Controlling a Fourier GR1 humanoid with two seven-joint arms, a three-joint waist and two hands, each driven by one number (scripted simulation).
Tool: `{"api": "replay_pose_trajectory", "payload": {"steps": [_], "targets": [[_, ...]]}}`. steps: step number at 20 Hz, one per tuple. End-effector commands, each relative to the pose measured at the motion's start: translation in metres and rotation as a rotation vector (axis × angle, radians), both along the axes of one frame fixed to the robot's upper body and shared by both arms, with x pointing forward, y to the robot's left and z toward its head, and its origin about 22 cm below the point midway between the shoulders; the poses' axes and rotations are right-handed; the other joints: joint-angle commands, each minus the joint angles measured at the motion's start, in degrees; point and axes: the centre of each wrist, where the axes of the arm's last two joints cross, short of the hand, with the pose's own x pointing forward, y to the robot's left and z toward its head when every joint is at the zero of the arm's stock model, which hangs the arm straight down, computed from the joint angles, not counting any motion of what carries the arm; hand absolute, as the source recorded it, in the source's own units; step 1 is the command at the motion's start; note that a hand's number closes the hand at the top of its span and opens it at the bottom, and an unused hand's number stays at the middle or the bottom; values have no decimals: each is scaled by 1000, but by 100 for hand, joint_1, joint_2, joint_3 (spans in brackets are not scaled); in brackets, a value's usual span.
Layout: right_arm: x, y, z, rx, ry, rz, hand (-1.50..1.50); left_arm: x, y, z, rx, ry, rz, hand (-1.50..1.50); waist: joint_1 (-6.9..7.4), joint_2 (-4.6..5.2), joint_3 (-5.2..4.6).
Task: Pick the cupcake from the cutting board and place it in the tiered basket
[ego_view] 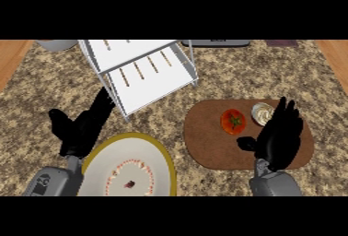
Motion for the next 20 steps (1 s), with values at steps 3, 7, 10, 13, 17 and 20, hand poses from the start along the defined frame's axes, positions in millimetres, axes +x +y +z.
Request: {"api": "replay_pose_trajectory", "payload": {"steps": [3,7,10,13,17,20], "targets": [[10,-16,-14,41,-39,-51,-150,-3,-8,-1,-10,-1,-18,0,-8,18,-10],[0,-19,-16,63,-55,-55,-150,2,-11,-4,-1,12,-4,0,-26,16,-10],[21,-21,-36,64,-32,-48,-150,-3,-1,-11,0,10,-21,0,-2,22,-10],[45,-26,-37,59,-13,-68,-150,5,-3,4,3,3,-15,0,26,29,-8],[25,-29,-60,66,-21,-44,-150,6,1,-20,3,-7,-19,0,-2,30,-10],[34,-53,-49,75,1,-1,-150,4,1,-3,-19,7,-8,0,0,23,-9]]}}
